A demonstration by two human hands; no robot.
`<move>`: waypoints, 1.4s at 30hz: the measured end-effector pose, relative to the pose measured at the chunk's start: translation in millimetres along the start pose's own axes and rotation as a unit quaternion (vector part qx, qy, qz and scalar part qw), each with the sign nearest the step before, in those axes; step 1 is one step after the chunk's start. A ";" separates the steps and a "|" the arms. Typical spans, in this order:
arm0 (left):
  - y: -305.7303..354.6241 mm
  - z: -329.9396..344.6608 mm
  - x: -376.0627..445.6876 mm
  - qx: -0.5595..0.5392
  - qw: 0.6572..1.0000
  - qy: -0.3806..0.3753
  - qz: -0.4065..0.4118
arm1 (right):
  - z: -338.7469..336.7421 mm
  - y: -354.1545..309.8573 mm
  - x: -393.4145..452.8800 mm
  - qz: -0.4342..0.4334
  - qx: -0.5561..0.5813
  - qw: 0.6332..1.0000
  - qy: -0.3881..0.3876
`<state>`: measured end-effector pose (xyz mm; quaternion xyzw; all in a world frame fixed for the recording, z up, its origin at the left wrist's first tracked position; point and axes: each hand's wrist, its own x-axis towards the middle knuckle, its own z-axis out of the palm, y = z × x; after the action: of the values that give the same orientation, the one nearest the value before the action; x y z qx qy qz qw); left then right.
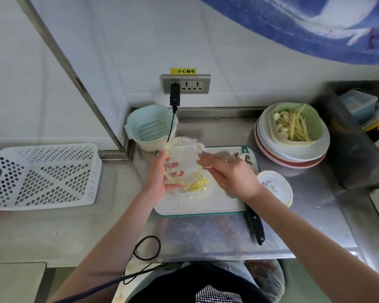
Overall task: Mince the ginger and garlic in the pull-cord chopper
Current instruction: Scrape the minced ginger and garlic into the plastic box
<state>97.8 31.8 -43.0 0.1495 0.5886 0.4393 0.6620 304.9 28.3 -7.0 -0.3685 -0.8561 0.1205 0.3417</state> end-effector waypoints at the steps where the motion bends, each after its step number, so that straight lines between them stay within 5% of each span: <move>1: 0.5 1.3 -0.4 0.006 1.000 0.001 0.002 | 2.3 1.8 2.3 -0.010 -0.022 1.000 -0.014; 5: 3.3 3.7 1.1 0.029 0.999 -0.004 0.045 | 7.9 13.6 0.7 0.016 -0.096 0.995 -0.035; 9: 5.0 8.3 5.1 0.041 0.997 0.011 0.065 | 15.3 4.8 -24.7 0.072 -0.020 0.994 -0.074; 13: 7.7 12.2 6.4 0.052 0.997 0.019 0.051 | 6.8 -3.2 -4.9 0.110 0.047 0.993 -0.006; 20: 11.6 8.7 9.6 0.066 0.995 0.008 0.074 | 1.4 4.7 11.3 0.119 -0.059 0.989 -0.061; 26: 16.4 5.9 14.3 0.024 0.998 -0.015 0.059 | -1.2 3.4 22.2 0.228 0.087 0.969 0.029; 29: 25.3 4.8 19.1 0.031 0.997 0.013 0.076 | -2.8 10.5 32.9 0.276 0.108 0.955 0.013; 33: 29.1 -0.3 22.6 0.018 0.997 0.031 0.072 | -7.2 2.9 32.1 0.376 0.347 0.840 0.183; 35: 26.6 -5.4 22.1 0.020 0.997 0.032 0.072 | -7.6 6.7 29.8 0.403 0.363 0.808 0.228; 39: 24.6 -13.5 25.1 0.000 0.997 0.047 0.067 | 7.3 18.0 10.7 0.398 0.270 0.872 0.090; 42: 24.5 -14.9 25.0 0.005 0.997 0.042 0.071 | 24.7 14.8 -5.5 0.284 0.158 0.944 -0.058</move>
<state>72.3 59.9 -45.5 0.1755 0.6058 0.4883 0.6031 299.1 35.9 -34.7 -0.5301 -0.7039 0.3677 0.2971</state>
